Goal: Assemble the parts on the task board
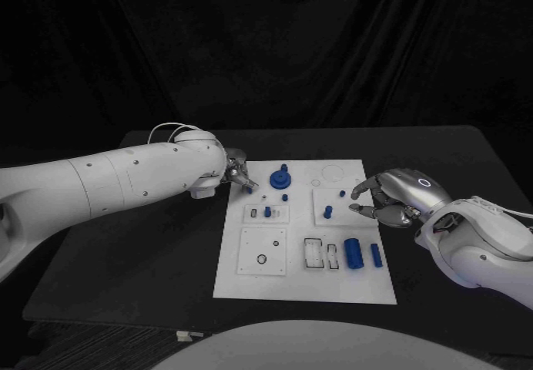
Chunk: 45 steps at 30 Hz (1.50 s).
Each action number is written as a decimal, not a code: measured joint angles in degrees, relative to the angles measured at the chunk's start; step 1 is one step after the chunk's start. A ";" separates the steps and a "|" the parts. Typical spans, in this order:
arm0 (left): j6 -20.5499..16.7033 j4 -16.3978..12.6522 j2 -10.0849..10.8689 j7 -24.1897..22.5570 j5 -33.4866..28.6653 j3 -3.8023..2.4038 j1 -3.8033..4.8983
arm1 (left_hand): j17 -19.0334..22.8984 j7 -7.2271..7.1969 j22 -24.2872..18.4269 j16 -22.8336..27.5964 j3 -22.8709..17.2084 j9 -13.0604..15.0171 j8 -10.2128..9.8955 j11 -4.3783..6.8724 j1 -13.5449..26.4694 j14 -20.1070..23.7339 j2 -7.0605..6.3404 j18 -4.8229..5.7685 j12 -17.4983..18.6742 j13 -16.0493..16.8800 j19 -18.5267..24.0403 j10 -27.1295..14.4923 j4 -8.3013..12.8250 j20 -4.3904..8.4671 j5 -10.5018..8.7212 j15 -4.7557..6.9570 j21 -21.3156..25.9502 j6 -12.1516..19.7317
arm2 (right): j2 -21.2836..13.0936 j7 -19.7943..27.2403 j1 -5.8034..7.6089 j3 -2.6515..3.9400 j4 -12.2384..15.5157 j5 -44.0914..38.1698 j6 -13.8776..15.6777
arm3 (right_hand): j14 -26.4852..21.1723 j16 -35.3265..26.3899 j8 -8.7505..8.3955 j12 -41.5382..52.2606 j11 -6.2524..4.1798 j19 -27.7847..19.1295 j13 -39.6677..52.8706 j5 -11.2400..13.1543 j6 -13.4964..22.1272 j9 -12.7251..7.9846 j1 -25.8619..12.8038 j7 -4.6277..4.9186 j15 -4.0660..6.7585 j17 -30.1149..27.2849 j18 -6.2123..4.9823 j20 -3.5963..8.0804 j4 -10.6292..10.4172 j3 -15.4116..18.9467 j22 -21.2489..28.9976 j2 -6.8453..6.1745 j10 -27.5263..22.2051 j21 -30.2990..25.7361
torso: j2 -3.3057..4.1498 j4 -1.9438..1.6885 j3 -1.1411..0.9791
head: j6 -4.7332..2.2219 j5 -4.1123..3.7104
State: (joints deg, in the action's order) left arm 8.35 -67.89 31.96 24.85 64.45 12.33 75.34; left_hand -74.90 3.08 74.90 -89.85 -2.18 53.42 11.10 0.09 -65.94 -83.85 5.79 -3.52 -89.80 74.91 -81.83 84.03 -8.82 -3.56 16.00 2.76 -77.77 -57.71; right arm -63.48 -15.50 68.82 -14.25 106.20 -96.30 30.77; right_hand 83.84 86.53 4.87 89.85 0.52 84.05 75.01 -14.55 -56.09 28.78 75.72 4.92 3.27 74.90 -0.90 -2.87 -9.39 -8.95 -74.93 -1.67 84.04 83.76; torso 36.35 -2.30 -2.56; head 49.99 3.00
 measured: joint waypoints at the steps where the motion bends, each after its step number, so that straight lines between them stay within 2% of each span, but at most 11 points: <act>1: 0.02 0.00 0.00 -0.01 0.00 0.00 0.00 | 0.00 0.00 0.00 0.00 -0.16 0.00 0.00 0.00 -0.04 0.00 0.04 0.00 0.00 0.00 0.00 0.00 0.16 0.00 0.28 0.00 0.00 0.00 | 0.00 0.00 0.00 0.00 0.00 0.00 -0.01 | 0.00 0.00 0.00 0.00 0.00 0.00 0.00 -0.36 0.00 -0.02 0.24 0.00 0.00 0.00 0.00 0.00 -0.01 0.01 0.00 -0.24 0.00 -0.13 | -0.01 0.00 0.01 | 0.00 -0.01; 6: 0.20 0.00 0.02 -0.04 0.00 0.00 -0.04 | 0.00 0.00 0.00 0.00 -2.14 0.07 0.00 0.40 -0.71 -0.21 -0.10 0.00 0.00 0.00 0.00 0.00 1.13 0.00 0.54 0.21 0.00 0.00 | 0.12 -0.01 0.00 0.00 -0.05 0.00 -0.11 | 0.00 -0.02 -0.23 0.00 0.00 0.00 0.00 -1.43 0.00 -0.09 0.51 0.00 0.00 0.00 0.00 0.00 0.25 -0.25 0.01 -0.05 0.00 -0.23 | -0.01 -0.02 0.01 | 0.00 -0.05; 11: 0.32 0.01 0.06 -0.06 0.00 0.00 -0.06 | 0.00 -0.21 0.00 0.00 -5.73 0.15 -0.07 0.40 -1.28 -0.21 -0.67 0.00 0.00 0.00 0.20 0.01 2.51 0.21 3.69 0.21 0.00 0.21 | 0.19 -0.02 0.00 0.00 -0.12 0.00 -0.21 | 0.00 -0.23 -0.23 0.00 0.00 0.00 0.00 -2.05 -0.20 -0.13 0.92 0.20 0.00 0.00 0.00 0.00 0.58 -0.58 0.01 -0.12 0.00 -0.23 | -0.01 -0.05 0.01 | 0.00 -0.02; 13: 0.35 0.03 0.10 -0.06 0.00 0.00 -0.06 | 0.00 -0.20 0.00 0.00 -6.74 0.17 -0.23 0.40 -1.13 -0.21 -0.96 -0.01 0.00 0.00 0.21 0.01 2.91 0.21 4.04 0.21 0.22 0.21 | 0.19 -0.03 0.00 0.00 -0.14 0.00 -0.24 | 0.00 -0.23 -0.23 0.00 0.00 0.00 0.00 -2.05 -0.20 -0.13 0.97 0.20 0.00 0.00 0.00 0.00 0.62 -0.62 0.01 -0.07 0.00 -0.23 | -0.01 -0.06 0.01 | 0.00 0.02; 16: 0.39 0.03 0.15 -0.06 0.00 0.00 -0.07 | 0.00 -0.08 0.00 0.00 -8.90 0.21 -0.23 0.40 -0.79 -0.21 -1.61 0.00 0.00 0.00 0.21 0.00 3.61 0.21 4.43 0.21 0.22 0.32 | 0.21 -0.04 0.00 0.00 -0.17 0.00 -0.27 | 0.00 -0.23 -0.23 0.00 0.00 0.00 0.00 -2.05 -0.20 -0.13 0.97 0.20 0.00 0.00 0.00 0.00 0.62 -0.62 0.01 -0.07 0.00 -0.23 | -0.02 -0.06 0.01 | 0.00 0.05; 22: 0.40 -0.05 0.22 -0.05 0.01 -0.01 -0.15 | 0.00 0.16 0.00 0.00 -15.31 0.86 -0.24 0.40 0.44 -0.21 -3.76 -0.01 0.00 0.00 0.20 0.00 6.18 0.21 4.86 0.21 0.44 0.50 | 0.25 -0.05 0.00 0.00 -0.20 0.00 -0.30 | 0.00 -0.23 -0.23 0.00 0.00 0.00 0.00 -2.05 -0.40 -0.12 1.19 0.00 0.00 0.00 -0.01 0.00 0.62 -0.62 0.02 -0.28 0.00 -0.22 | -0.02 -0.06 0.00 | 0.00 0.07; 26: 0.39 -0.09 0.30 -0.04 -0.01 -0.01 -0.21 | 0.00 0.46 0.00 0.00 -19.87 1.49 -0.23 0.40 1.94 -0.21 -5.25 0.00 0.00 0.00 0.20 0.01 8.12 0.21 6.48 0.21 0.44 0.43 | 0.26 -0.06 0.00 0.00 -0.20 0.00 -0.31 | 0.00 -0.23 -0.23 0.00 0.00 0.00 0.00 -2.05 -0.40 -0.12 1.19 0.00 0.00 0.00 0.00 0.00 0.62 -0.62 0.02 -0.28 0.00 -0.23 | -0.02 -0.05 -0.01 | 0.00 0.08; 29: 0.33 -0.10 0.43 -0.04 -0.60 -0.01 -0.24 | 0.00 0.61 0.00 0.00 -22.04 1.95 0.06 0.40 2.33 -0.21 -5.63 0.00 0.00 0.00 0.20 0.00 9.09 0.21 7.71 0.21 0.44 0.63 | 0.26 -0.06 0.00 0.00 -0.20 0.00 -0.31 | 0.00 -0.23 -0.23 0.00 0.00 0.00 0.00 -2.05 -0.40 -0.12 1.19 0.00 0.00 0.00 0.00 0.00 0.62 -0.62 0.02 -0.28 0.00 -0.22 | -0.02 -0.05 0.00 | 0.00 0.08; 34: 0.15 -0.27 0.89 0.00 -3.33 0.02 -0.26 | 0.00 0.60 0.00 0.00 -22.55 2.74 0.46 0.40 2.70 -0.21 -6.00 -0.01 0.00 0.00 0.20 0.00 8.60 0.20 9.12 0.20 0.44 0.82 | 0.20 -0.09 0.00 0.00 -0.20 0.00 -0.31 | 0.00 -0.23 -0.22 0.00 0.00 0.00 0.00 -2.05 -0.40 -0.12 1.19 0.00 0.00 0.00 0.00 0.00 0.62 -0.62 0.02 -0.28 0.00 -0.22 | -0.03 -0.05 0.00 | 0.00 0.01; 39: -0.38 -1.10 1.55 0.02 -5.78 0.02 -0.27 | 0.00 0.26 0.00 0.00 -23.01 3.11 0.73 0.40 3.00 -0.21 -6.30 0.00 0.00 0.00 0.20 0.00 8.75 0.20 9.14 0.20 0.31 0.49 | 0.19 -0.11 0.00 0.00 -0.20 0.00 -0.33 | 0.00 -0.23 -0.22 0.00 0.00 0.00 0.00 -2.04 -0.40 -0.12 1.19 0.00 0.00 0.00 0.00 0.00 0.78 -0.78 0.02 -0.28 0.00 -0.22 | -0.04 -0.11 0.00 | 0.00 -0.02; 45: -1.61 -3.60 3.39 0.51 -7.44 0.01 -0.27 | 0.00 -0.12 0.00 0.00 -23.48 3.57 1.10 0.40 4.41 -0.21 -6.71 0.00 0.00 0.00 -0.33 0.00 8.44 0.29 9.36 0.20 -0.96 0.10 | 0.09 -0.15 0.00 0.00 -0.17 0.00 -0.38 | 0.00 -0.23 -0.22 0.00 0.00 0.00 0.00 -2.04 -0.40 -0.12 1.18 0.00 0.00 0.00 0.00 0.00 0.78 -0.78 0.03 -0.28 0.00 -0.22 | -0.03 -0.13 0.00 | 0.00 0.16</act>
State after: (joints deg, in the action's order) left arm 6.73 -71.49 35.35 25.36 57.01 12.34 75.07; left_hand -74.90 2.96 74.90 -89.85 -25.65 56.99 12.20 0.49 -61.53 -84.06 -0.92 -3.51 -89.80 74.91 -82.15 84.03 -0.39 -3.27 25.36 2.97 -78.73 -57.61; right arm -63.38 -15.65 68.82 -14.25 106.02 -96.30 30.39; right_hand 83.84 86.31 4.64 89.85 0.52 84.05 75.01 -16.59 -56.49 28.66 76.91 4.91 3.27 74.90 -0.91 -2.88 -8.60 -9.73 -74.91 -1.95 84.04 83.54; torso 36.32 -2.43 -2.56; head 49.99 3.17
